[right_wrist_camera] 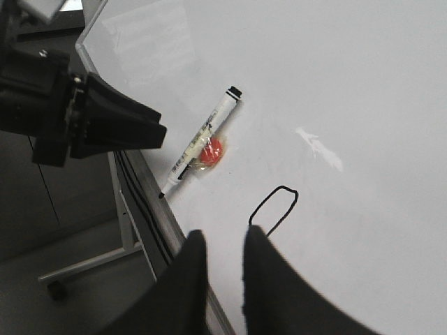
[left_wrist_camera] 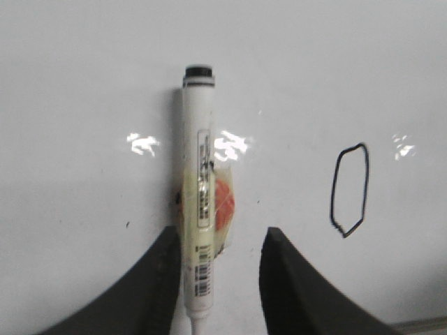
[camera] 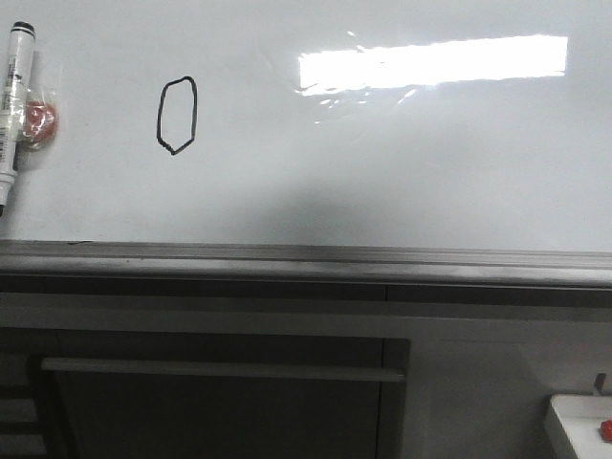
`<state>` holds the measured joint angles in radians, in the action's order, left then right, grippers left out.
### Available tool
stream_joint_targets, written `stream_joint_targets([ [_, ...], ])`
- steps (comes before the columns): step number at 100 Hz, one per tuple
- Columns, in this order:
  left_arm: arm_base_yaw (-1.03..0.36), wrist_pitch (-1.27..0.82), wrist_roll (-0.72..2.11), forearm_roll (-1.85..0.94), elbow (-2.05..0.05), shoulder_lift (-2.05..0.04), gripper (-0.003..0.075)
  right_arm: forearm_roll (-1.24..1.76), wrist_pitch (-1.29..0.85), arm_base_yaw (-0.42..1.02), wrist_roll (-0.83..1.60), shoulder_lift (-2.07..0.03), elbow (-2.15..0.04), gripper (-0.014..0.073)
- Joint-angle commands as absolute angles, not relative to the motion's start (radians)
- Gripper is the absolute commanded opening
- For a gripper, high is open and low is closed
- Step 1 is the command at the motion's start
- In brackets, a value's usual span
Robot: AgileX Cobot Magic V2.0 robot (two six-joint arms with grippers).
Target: Write number 0 on whiteboard
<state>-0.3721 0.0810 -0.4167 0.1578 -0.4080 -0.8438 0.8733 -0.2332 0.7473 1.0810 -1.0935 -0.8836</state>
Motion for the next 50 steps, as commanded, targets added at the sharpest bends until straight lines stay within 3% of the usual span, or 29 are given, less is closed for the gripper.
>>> stream_joint_targets([
  [1, -0.37, 0.145, -0.426, 0.164, -0.436, -0.747, 0.01, 0.895, -0.165, 0.746, 1.085, -1.025, -0.871, -0.0065],
  [10, -0.37, 0.145, -0.424, 0.2, -0.431, -0.649, -0.0022, 0.9, -0.127, 0.746, 1.085, -0.961, -0.804, -0.0059],
  [50, -0.37, 0.081, -0.42, 0.446, -0.275, -0.191, -0.002, 0.926, 0.097, 0.746, 1.085, -0.465, -0.316, -0.006],
])
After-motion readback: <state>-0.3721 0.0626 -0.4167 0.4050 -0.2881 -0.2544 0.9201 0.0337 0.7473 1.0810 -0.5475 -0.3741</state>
